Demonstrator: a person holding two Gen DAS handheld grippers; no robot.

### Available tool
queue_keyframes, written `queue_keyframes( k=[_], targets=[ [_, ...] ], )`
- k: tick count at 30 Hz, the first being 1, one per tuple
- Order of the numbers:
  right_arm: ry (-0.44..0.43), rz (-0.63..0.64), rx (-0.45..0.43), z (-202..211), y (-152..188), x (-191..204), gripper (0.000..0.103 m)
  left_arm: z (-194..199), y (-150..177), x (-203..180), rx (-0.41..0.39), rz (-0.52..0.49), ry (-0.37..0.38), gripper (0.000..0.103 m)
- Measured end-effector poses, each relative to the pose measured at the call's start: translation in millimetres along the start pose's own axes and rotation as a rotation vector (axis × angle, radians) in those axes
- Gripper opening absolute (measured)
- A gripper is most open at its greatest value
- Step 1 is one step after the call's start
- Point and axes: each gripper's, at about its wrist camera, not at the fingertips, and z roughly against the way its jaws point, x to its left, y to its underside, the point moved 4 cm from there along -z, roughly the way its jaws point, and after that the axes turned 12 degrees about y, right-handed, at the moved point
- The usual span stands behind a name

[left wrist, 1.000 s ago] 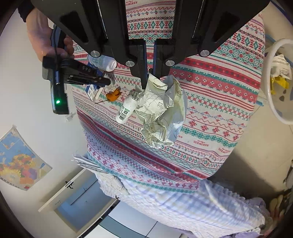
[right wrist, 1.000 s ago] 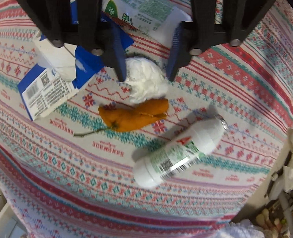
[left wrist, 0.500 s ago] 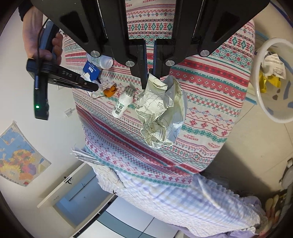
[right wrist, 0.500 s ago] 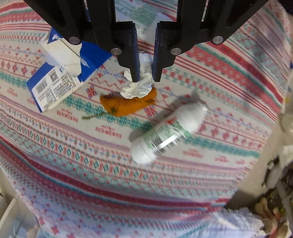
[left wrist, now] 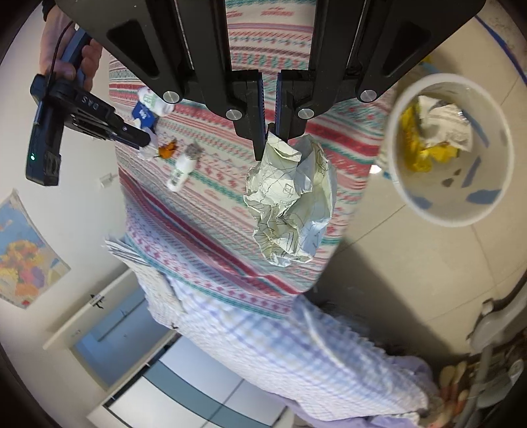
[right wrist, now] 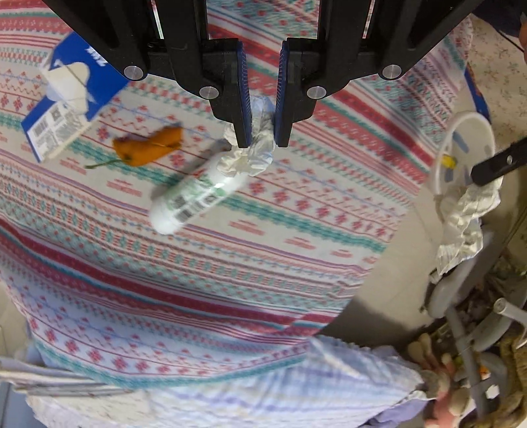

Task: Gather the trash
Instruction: 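Carry the crumpled paper and tissue in both grippers over the bin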

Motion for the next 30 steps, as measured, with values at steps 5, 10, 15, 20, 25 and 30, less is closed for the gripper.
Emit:
queue_keyframes(
  k=[5,10,15,20,25,30],
  targets=[
    [-0.024,0.053,-0.009,2,5,30,0.012,20,0,31,-0.012,0.043,-0.041,0.004],
    [-0.048,0.09,-0.02,2,8,59,0.012,32,4,66,0.002,0.14,-0.044,0.004],
    [-0.082,0.128,-0.034,1,13,91,0.012,46,6,102,0.006,0.261,-0.019,0.004],
    [-0.109,0.169,-0.041,1,18,122,0.012,60,5,124,-0.016,0.334,-0.019,0.004],
    [-0.145,0.199,-0.033,-4,24,148,0.012,62,7,140,-0.01,0.398,-0.003,0.004],
    [-0.173,0.231,-0.016,-14,31,176,0.012,58,9,153,0.002,0.446,0.001,0.004]
  ],
)
